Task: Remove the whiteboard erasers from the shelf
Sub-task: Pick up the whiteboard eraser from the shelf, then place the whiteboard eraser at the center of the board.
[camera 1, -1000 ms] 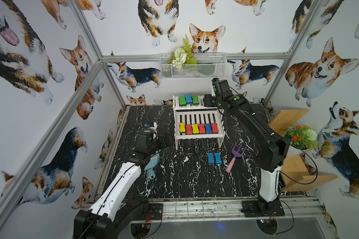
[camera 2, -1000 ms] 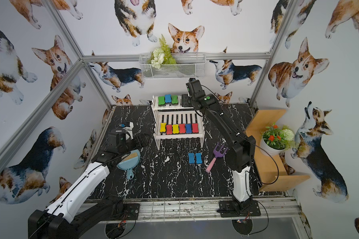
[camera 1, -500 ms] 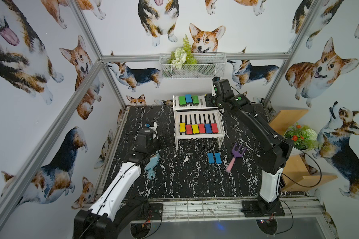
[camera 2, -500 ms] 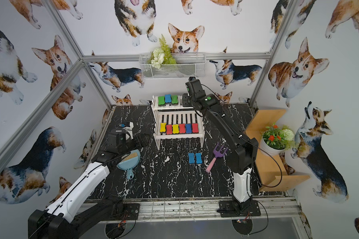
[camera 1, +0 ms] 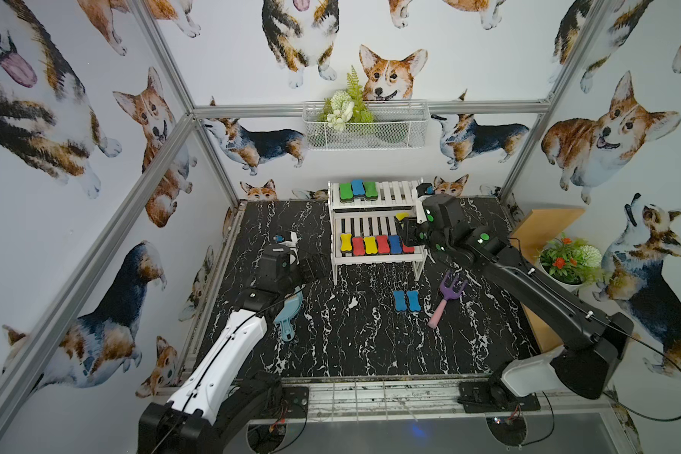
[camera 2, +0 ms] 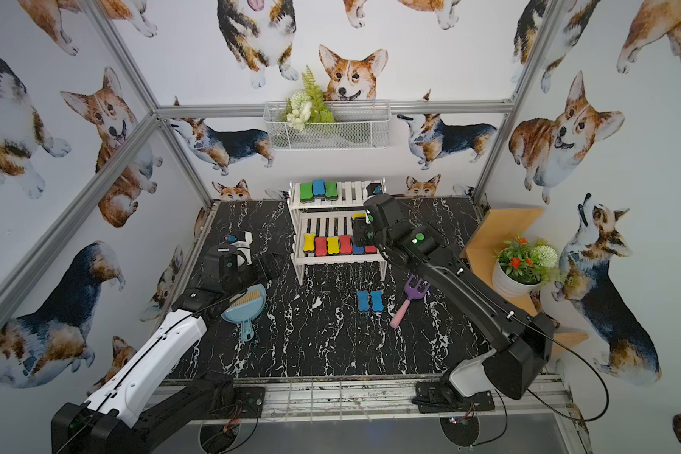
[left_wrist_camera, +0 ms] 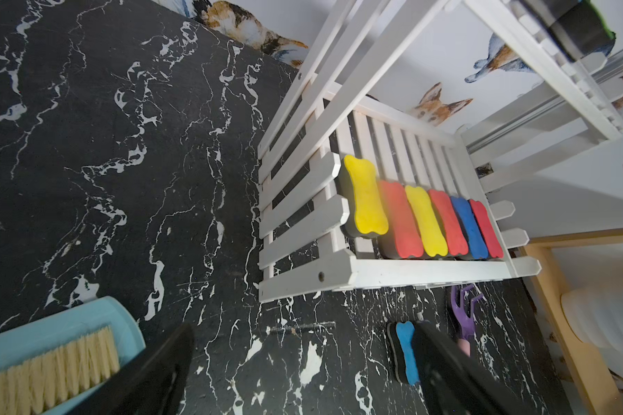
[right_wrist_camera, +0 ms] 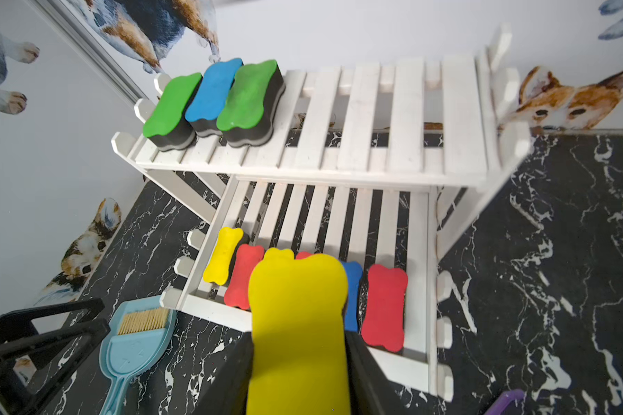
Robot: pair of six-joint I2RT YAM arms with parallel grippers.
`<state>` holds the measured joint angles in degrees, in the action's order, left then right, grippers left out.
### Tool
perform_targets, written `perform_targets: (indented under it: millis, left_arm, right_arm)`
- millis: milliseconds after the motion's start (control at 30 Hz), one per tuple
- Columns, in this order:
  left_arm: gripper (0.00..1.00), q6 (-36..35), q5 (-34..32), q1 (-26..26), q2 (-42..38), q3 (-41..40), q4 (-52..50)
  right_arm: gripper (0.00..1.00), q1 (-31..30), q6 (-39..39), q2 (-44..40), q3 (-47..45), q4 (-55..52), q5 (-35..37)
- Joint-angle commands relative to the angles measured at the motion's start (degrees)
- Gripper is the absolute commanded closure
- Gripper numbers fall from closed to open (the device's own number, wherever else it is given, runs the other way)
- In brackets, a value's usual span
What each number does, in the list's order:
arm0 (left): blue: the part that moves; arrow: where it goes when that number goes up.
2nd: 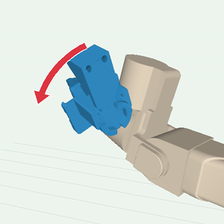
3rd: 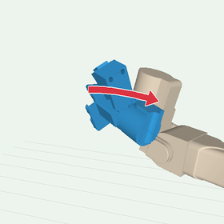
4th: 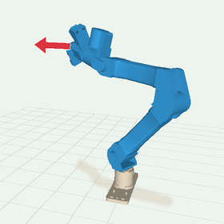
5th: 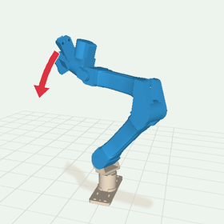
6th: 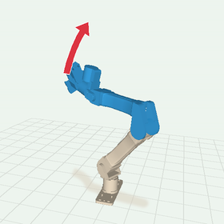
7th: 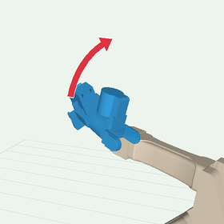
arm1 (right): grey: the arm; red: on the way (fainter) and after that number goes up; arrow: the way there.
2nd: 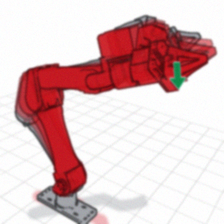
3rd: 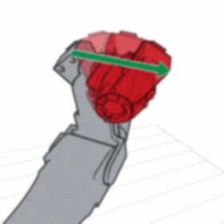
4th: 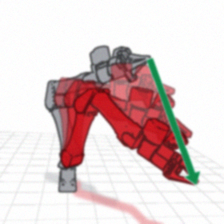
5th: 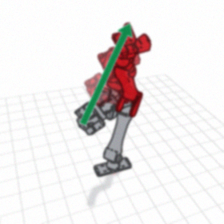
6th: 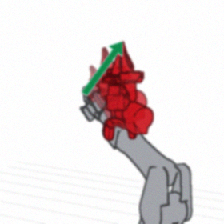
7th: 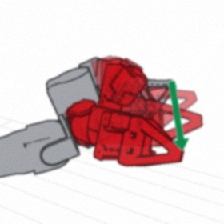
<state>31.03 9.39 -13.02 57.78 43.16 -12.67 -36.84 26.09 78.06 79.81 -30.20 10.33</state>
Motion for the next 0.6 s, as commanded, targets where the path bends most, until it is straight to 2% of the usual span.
perform_targets:
  millis: [0,300,567]
  left_arm:
    - [0.00,-0.3,0.3,0.0,-0.3,0.0,0.8]
    - [0.00,-0.2,0.0,0.0,-0.6,-0.2,0.8]
    - [0.01,-0.1,-0.2,0.0,-0.5,-0.2,0.9]
  right_arm:
    - [0.58,-2.2,4.5,-4.4,-6.9,4.7,-0.2]
    - [0.59,-9.5,9.9,-12.2,-23.5,5.6,1.8]
    - [0.59,-14.2,15.3,-10.1,-34.8,13.9,1.2]
